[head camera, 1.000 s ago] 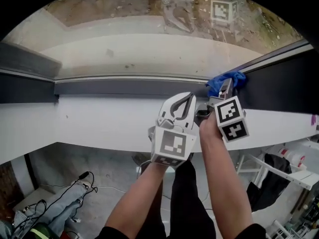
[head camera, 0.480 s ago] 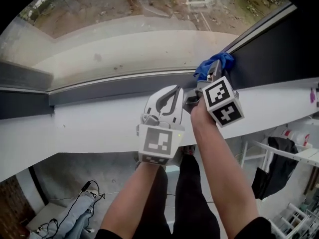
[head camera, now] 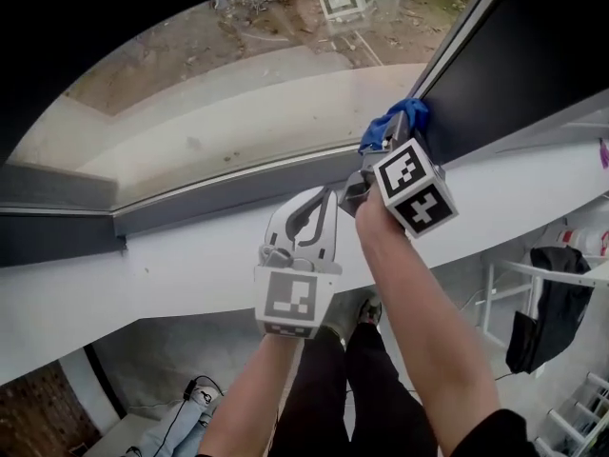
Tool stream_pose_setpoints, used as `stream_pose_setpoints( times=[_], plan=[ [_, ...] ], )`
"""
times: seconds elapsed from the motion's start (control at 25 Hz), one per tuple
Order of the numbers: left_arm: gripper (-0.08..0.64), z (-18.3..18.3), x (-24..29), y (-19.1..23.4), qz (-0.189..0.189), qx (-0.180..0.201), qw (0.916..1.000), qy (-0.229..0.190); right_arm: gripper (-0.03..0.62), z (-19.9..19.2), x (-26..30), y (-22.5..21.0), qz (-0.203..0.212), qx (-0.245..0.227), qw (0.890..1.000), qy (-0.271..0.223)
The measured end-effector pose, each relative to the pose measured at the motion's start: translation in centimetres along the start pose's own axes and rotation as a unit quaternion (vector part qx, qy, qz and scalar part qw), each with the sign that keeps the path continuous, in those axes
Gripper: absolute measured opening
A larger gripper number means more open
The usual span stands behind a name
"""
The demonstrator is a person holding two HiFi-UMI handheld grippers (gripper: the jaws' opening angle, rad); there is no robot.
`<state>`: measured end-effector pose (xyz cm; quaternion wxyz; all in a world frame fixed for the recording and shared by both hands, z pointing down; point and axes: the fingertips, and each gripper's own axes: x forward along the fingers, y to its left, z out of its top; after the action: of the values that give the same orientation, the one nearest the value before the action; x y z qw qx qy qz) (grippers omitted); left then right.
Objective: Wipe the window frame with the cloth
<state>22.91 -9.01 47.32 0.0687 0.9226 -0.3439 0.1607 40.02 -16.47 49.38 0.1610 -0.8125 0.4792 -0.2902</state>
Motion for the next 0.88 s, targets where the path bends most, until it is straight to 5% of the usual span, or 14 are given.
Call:
stream_pose_setpoints(
  times=[0.88],
  plan=[
    [0.003, 7.3, -0.3, 1.2, -0.018, 0.02, 0.9993, -0.025, 0.029, 4.7, -2.0, 3.5, 0.012, 0.003, 1.0, -0.024]
  ],
)
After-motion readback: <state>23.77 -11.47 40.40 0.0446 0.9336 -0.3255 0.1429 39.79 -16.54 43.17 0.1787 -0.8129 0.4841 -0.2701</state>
